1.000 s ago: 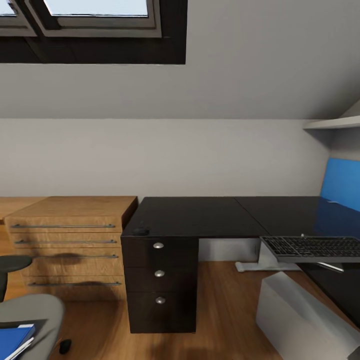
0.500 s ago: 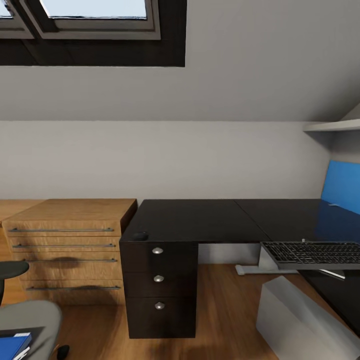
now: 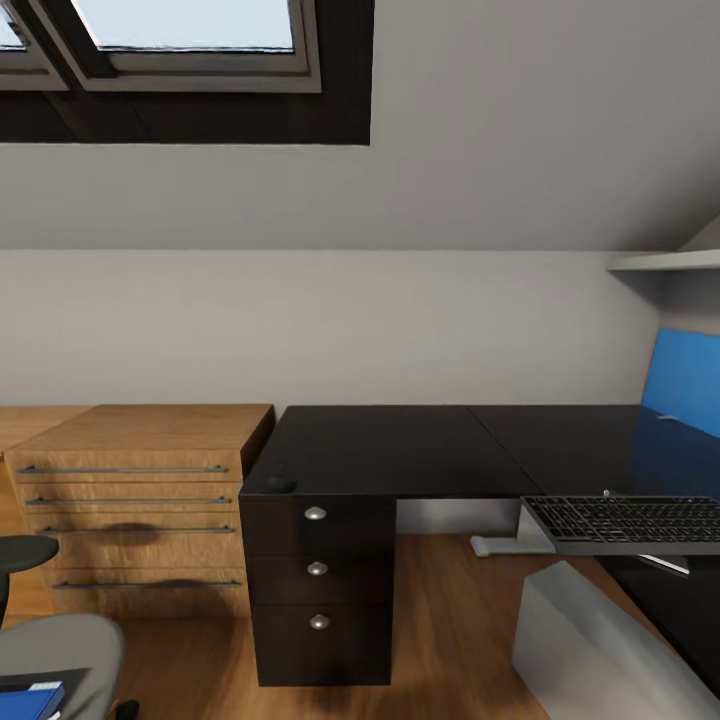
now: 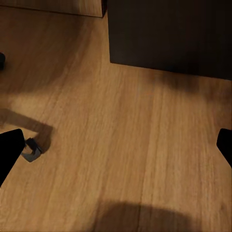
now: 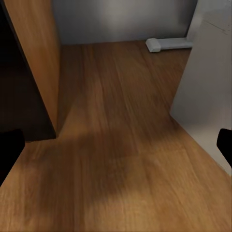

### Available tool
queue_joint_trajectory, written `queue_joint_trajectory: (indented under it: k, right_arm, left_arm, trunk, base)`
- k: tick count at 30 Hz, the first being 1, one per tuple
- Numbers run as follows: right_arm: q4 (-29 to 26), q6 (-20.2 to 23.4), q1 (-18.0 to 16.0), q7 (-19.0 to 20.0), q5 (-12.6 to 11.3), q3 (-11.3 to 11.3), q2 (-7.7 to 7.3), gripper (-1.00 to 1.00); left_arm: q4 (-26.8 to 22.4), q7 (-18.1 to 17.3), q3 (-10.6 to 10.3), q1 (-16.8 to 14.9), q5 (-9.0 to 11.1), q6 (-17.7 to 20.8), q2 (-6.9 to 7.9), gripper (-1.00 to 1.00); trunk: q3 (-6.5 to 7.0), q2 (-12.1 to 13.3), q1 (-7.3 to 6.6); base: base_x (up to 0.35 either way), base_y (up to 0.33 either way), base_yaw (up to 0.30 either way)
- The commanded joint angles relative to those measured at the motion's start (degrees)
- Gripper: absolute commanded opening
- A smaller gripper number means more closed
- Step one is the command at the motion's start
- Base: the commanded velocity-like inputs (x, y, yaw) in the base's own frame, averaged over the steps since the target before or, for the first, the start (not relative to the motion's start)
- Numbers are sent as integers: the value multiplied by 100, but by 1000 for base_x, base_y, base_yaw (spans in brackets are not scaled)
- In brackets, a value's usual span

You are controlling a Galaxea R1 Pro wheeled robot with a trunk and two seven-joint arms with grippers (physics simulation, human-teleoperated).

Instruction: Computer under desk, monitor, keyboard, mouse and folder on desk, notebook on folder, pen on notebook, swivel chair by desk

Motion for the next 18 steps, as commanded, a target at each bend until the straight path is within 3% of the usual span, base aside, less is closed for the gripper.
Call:
queue_joint_trajectory:
  k: [1,18]
  right_arm:
    - [4,-16,-4,-37,-37,48,-4,100]
    - [-3,-15,-4,-44,-30,48,-4,100]
  left_arm:
    - [3,41,-48,-5,54,-27,5,100]
    - [3,42,-48,-5,47,-27,5,100]
  trunk:
    - [12,38,-24]
    - [317,720,-397]
  base:
    - [0,0,0]
    - [0,0,0]
